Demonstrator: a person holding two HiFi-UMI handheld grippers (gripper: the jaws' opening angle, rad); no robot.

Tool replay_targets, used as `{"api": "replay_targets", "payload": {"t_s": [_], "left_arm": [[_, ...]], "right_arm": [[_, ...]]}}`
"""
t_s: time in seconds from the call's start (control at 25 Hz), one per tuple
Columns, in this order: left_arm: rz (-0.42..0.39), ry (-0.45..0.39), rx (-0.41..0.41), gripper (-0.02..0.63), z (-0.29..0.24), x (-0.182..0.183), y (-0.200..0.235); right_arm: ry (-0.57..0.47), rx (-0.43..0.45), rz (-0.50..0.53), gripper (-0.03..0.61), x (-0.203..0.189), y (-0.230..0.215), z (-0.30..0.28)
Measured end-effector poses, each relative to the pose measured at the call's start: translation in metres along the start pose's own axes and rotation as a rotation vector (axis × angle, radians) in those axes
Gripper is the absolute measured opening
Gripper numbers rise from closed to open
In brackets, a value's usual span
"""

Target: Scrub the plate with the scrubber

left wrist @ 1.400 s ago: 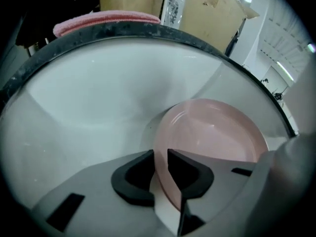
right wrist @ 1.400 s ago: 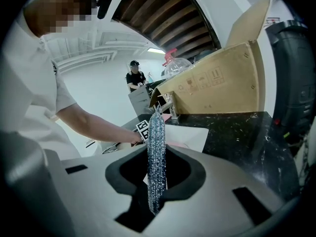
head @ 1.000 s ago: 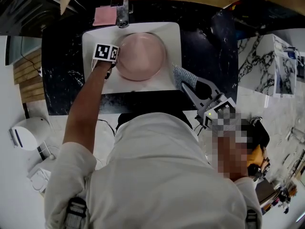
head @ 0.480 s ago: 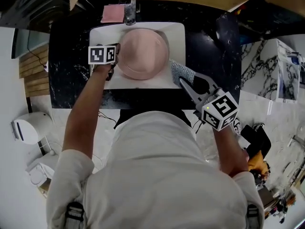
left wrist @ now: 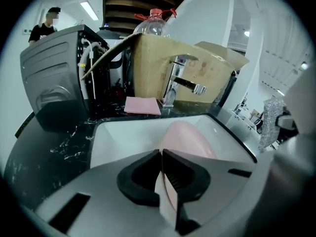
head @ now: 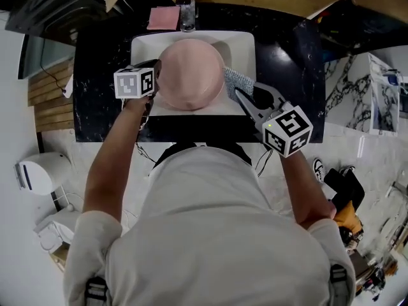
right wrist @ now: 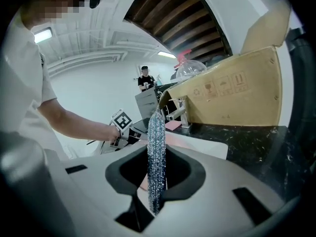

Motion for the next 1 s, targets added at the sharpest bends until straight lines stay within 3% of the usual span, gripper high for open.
{"api": "replay_targets", "payload": {"t_s": [0.36, 1.0], "left_arm": [[0.008, -0.111, -0.008, 0.015, 0.05, 0.02, -0.003], [0.036, -0.19, -0.024, 0.02, 0.084, 0.042, 0.0]], "right_arm": [[0.083, -0.023, 0.225, 0.075, -0.008, 0.021, -0.062], [0.261, -0.11, 0.556, 0.075, -0.013, 0.024, -0.144]]}}
Point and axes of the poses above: the fingertips, and each gripper's own axes: z backward along the fingers, y to its left, x out of its top, the point moved 2 cm from there along z, backward along the fingers, and after that the axes turned 14 degrees about -y, right-handed, at the moved point
